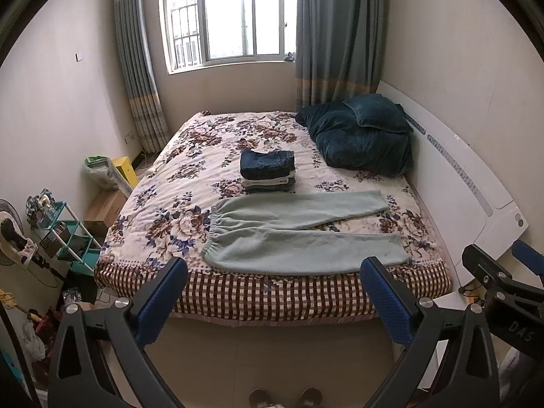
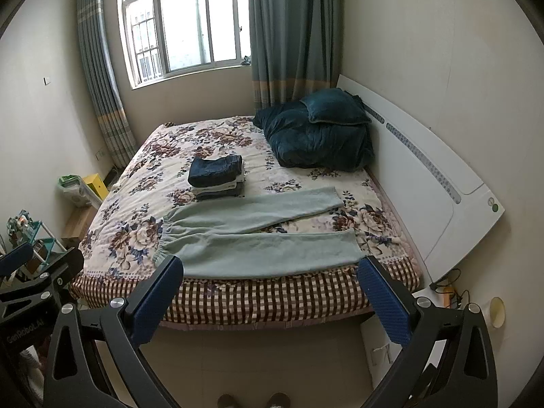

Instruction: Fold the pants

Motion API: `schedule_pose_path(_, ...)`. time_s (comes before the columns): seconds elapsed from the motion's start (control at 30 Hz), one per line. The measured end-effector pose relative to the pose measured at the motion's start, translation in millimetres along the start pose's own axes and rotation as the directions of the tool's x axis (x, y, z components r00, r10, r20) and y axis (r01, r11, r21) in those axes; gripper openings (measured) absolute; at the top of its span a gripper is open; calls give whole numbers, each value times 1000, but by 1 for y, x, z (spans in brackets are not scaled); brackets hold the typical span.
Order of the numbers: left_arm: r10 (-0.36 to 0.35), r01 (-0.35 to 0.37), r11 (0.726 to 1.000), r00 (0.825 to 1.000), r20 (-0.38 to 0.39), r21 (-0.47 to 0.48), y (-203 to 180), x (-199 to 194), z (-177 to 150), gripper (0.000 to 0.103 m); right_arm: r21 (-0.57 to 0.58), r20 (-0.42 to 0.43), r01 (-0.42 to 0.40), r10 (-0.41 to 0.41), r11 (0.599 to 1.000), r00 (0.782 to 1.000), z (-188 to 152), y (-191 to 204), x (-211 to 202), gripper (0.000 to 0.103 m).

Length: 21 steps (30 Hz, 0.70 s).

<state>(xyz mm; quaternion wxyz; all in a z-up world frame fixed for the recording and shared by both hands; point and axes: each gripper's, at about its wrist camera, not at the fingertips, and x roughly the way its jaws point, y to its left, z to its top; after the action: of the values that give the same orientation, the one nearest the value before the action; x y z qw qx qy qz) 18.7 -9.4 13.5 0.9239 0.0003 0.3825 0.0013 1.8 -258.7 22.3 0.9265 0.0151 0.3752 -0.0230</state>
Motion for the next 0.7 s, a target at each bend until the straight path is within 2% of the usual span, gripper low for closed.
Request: schedule_pose_path(0.7,8,-8,1000,1000,16,12,-10,1,11,103,0,8,3,-3,1000,1000,2,1,-2,103)
